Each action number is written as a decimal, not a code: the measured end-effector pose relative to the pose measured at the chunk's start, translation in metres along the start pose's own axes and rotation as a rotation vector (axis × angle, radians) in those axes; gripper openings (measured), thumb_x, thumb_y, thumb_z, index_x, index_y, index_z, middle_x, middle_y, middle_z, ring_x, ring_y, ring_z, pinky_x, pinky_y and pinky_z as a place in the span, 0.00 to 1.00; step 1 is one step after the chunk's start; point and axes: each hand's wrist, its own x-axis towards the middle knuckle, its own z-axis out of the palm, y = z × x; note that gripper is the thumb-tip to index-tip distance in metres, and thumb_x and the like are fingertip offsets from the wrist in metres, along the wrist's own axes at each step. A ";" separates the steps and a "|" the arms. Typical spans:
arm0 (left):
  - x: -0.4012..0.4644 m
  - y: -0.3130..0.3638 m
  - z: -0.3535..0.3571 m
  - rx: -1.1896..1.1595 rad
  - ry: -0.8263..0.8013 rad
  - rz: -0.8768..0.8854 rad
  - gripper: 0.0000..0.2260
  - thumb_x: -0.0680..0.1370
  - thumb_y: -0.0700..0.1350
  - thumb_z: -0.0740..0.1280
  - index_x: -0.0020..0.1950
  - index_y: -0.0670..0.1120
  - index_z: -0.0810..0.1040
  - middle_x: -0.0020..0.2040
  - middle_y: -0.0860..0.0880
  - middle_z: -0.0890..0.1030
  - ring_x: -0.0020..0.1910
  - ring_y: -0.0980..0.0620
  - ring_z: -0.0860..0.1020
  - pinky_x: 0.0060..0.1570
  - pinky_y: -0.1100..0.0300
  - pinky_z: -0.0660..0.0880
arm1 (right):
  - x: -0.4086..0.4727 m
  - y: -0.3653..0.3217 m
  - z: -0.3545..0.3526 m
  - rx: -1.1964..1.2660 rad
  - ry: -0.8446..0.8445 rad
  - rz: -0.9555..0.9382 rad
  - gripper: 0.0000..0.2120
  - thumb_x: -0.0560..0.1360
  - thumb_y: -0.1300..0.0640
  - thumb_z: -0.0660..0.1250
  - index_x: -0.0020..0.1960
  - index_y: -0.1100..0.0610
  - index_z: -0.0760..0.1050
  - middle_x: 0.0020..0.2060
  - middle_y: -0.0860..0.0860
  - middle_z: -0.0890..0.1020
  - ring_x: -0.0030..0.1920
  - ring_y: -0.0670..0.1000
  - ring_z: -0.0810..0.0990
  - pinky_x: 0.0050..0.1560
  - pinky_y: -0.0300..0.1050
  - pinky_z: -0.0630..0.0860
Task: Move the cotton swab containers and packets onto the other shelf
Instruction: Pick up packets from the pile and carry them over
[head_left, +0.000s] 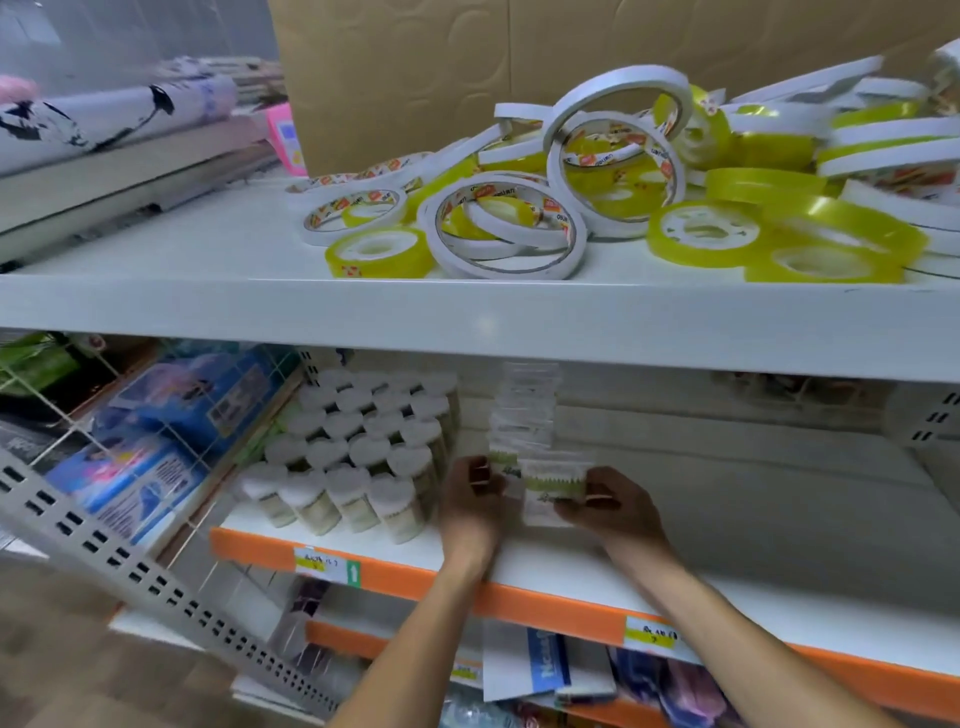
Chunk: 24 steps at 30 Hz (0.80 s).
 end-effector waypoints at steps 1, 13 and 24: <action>0.000 0.000 -0.001 0.011 0.004 0.005 0.09 0.77 0.42 0.69 0.53 0.54 0.76 0.44 0.55 0.83 0.43 0.62 0.80 0.40 0.69 0.75 | 0.000 0.002 0.005 -0.027 0.001 -0.010 0.16 0.65 0.64 0.81 0.42 0.45 0.82 0.38 0.48 0.87 0.40 0.46 0.85 0.39 0.38 0.79; -0.023 -0.002 -0.029 0.031 0.008 0.030 0.20 0.78 0.36 0.62 0.69 0.48 0.72 0.59 0.54 0.77 0.56 0.58 0.76 0.47 0.81 0.66 | 0.007 0.008 0.050 -0.205 0.118 -0.035 0.17 0.65 0.54 0.82 0.46 0.47 0.75 0.37 0.42 0.84 0.37 0.39 0.82 0.34 0.29 0.72; -0.055 0.003 -0.038 0.124 -0.005 0.046 0.10 0.77 0.38 0.64 0.56 0.48 0.77 0.50 0.52 0.80 0.50 0.55 0.77 0.48 0.70 0.70 | 0.003 0.006 0.062 -0.213 0.176 0.020 0.22 0.66 0.53 0.81 0.52 0.50 0.72 0.42 0.47 0.81 0.42 0.45 0.80 0.37 0.34 0.70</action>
